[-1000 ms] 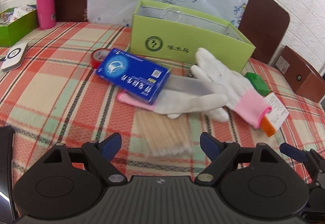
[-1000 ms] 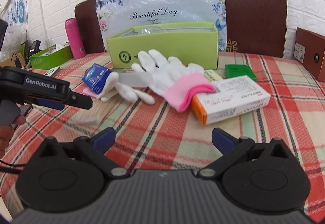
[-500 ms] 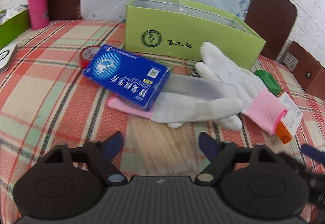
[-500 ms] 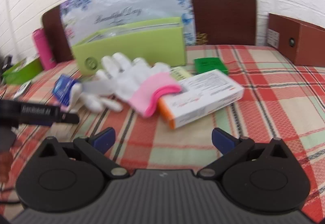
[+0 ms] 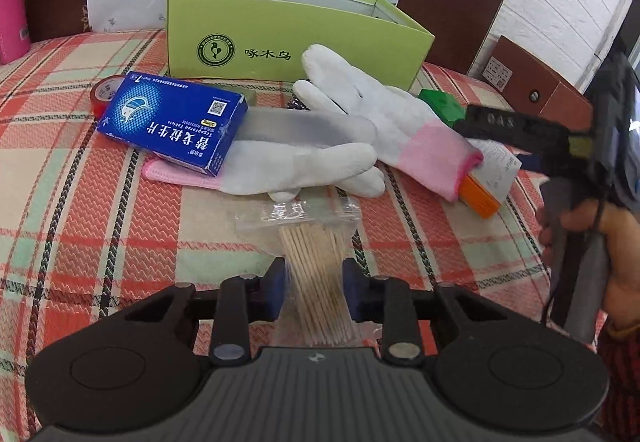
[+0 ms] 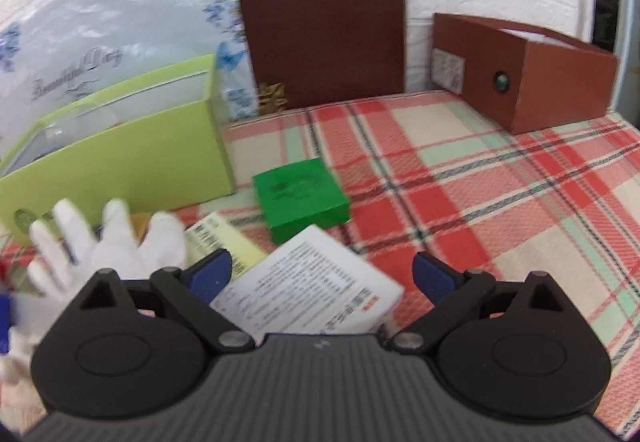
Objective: Organize objects
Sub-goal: 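Grasp the bagged toothpicks with the left tool while the right tool grasps the white medicine box, then carry the toothpicks and white box into the lime-green box and release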
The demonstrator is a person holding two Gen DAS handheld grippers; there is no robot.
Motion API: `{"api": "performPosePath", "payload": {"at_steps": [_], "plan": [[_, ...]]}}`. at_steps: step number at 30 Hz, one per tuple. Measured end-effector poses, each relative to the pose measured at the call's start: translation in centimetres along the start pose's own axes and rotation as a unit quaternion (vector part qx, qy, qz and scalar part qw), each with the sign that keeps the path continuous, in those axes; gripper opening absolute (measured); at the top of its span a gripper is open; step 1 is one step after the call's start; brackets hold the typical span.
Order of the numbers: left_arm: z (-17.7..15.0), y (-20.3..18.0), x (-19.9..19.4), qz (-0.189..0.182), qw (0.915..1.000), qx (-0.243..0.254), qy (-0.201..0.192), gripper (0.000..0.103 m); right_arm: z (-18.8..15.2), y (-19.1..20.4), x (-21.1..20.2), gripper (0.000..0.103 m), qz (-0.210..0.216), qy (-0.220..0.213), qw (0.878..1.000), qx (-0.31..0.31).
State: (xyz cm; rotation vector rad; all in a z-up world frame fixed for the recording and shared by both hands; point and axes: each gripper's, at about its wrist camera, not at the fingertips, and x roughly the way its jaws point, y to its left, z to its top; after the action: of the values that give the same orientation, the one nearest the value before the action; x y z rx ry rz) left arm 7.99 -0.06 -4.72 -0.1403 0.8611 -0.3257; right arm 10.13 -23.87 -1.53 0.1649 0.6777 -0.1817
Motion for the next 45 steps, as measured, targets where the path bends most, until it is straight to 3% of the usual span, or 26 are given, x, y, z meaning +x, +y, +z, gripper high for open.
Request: {"api": "performPosePath", "payload": {"at_steps": [4,7,10,13,17,19,20,22,24,25,27,30,36,40,42,45], "plan": [[0.0,-0.1,0.0,-0.001,1.0,0.004,0.002,0.03,-2.5,-1.3,-2.5,0.097,0.045,-0.008,0.998,-0.042],[0.0,-0.7,0.0,-0.006,0.9998,0.017,0.008,0.03,-4.5,-2.7,-4.5,0.096,0.077,0.012,0.993,-0.087],[-0.3,-1.4,0.0,-0.027,0.9993,0.022,0.016,0.03,-6.7,-3.6,-6.2,0.097,0.059,0.014,0.987,-0.149],[-0.6,-2.3,0.1,-0.025,0.9991,0.03,0.018,0.032,-7.2,-4.5,-7.8,0.097,0.044,0.016,0.99,-0.136],[-0.4,-3.2,0.3,-0.026,0.999,0.031,0.021,0.052,-7.5,-3.9,-9.5,0.103,0.024,0.017,0.992,-0.122],[-0.4,-3.6,0.4,-0.03,0.9987,0.036,0.022,0.053,-7.9,-3.3,-9.4,0.103,0.008,0.033,0.992,-0.119],[-0.5,-3.8,0.6,-0.032,0.9984,0.042,0.024,0.051,-8.3,-3.0,-9.3,0.103,0.019,0.034,0.993,-0.115],[-0.6,-4.3,0.8,-0.033,0.9976,0.055,0.026,0.043,-8.9,-2.2,-9.1,0.097,0.083,0.027,0.989,-0.116],[-0.6,-4.4,0.8,-0.032,0.9971,0.063,0.027,0.038,-9.7,-0.7,-9.0,0.093,0.151,0.032,0.976,-0.154],[-0.6,-4.4,0.7,-0.031,0.9972,0.063,0.026,0.038,-10.2,0.2,-9.1,0.093,0.156,0.027,0.971,-0.181],[-0.8,-4.1,0.5,-0.022,0.9975,0.062,0.025,0.039,-10.6,1.2,-9.9,0.095,0.142,0.009,0.967,-0.214],[-0.8,-4.1,0.4,-0.019,0.9974,0.064,0.028,0.043,-10.0,1.2,-10.8,0.098,0.116,0.017,0.971,-0.209],[-0.7,-5.0,0.8,-0.025,0.9967,0.071,0.031,0.056,-10.4,1.2,-11.1,0.09,0.127,0.029,0.97,-0.207],[-0.8,-5.3,1.1,-0.019,0.996,0.083,0.028,0.056,-10.3,1.1,-10.5,0.078,0.138,0.04,0.973,-0.18],[-0.8,-5.4,1.1,-0.012,0.9951,0.094,0.026,0.043,-10.2,1.2,-10.4,0.069,0.141,0.039,0.973,-0.179],[-0.8,-5.2,1.1,-0.012,0.995,0.097,0.024,0.033,-10.1,1.4,-10.3,0.067,0.143,0.042,0.973,-0.178]]}}
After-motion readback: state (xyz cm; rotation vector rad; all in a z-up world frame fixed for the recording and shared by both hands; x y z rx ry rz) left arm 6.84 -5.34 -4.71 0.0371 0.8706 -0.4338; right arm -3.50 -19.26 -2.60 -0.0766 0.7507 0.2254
